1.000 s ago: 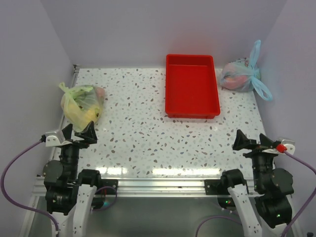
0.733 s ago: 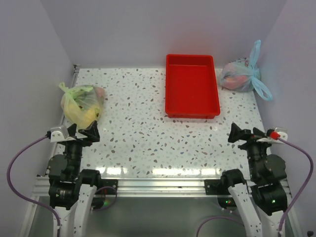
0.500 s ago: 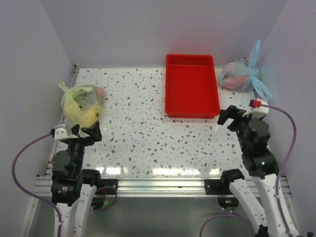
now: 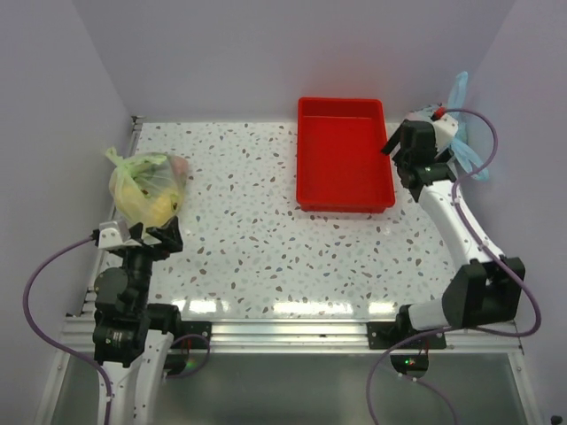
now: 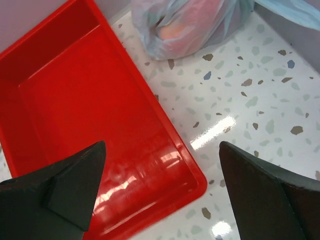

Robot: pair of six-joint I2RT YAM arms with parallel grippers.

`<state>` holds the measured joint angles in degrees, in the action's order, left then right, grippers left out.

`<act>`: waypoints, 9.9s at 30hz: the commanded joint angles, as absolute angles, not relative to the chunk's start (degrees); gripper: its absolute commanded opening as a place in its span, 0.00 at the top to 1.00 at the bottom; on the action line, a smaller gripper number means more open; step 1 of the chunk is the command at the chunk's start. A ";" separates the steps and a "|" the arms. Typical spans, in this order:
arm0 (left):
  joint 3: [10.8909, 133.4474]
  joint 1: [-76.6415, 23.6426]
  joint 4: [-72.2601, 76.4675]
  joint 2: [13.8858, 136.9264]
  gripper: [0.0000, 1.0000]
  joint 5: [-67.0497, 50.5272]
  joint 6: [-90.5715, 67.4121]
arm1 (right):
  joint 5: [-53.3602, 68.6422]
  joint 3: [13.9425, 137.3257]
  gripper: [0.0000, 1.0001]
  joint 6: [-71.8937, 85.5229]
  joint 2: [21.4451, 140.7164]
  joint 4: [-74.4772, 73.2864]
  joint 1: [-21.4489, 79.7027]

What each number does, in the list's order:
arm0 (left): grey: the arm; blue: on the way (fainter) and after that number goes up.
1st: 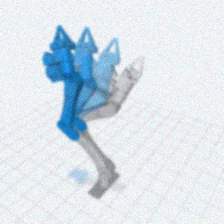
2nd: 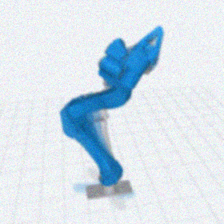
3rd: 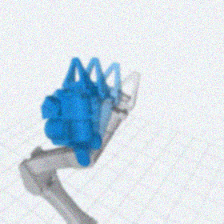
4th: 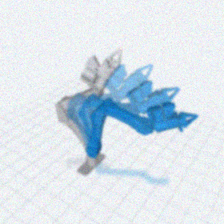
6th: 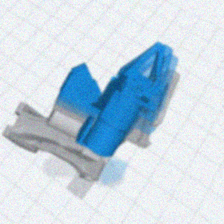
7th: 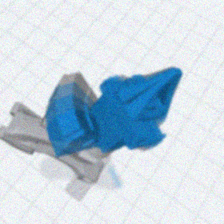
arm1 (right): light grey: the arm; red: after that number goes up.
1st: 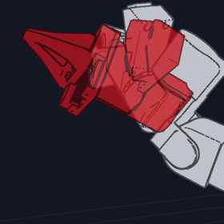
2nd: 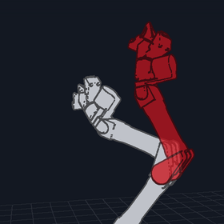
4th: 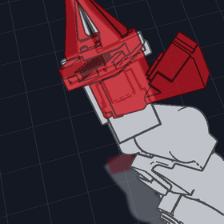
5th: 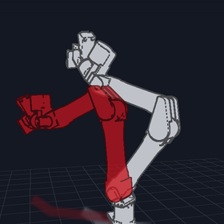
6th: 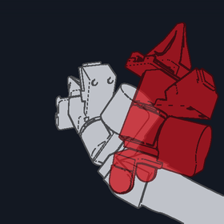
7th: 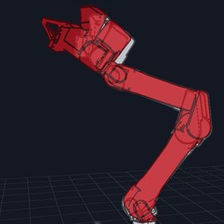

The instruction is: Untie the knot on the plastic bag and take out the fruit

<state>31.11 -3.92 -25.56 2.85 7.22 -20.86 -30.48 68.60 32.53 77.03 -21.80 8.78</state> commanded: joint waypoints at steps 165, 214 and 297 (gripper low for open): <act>43.94 -4.48 -32.16 21.44 0.00 1.23 -25.75 | 10.55 104.25 1.00 -4.39 94.48 -20.93 54.48; 41.32 -6.33 -38.32 26.89 0.00 -17.48 -29.70 | 1.32 90.79 0.19 3.86 103.10 -20.31 56.78; 27.42 -31.38 -11.95 34.01 1.00 1.32 -56.60 | -19.68 59.50 0.34 -5.71 86.12 2.02 70.05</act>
<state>25.41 -31.20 -11.81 34.15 1.45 -56.47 -17.58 56.66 -4.43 84.01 0.49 70.11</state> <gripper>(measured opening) 0.016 0.652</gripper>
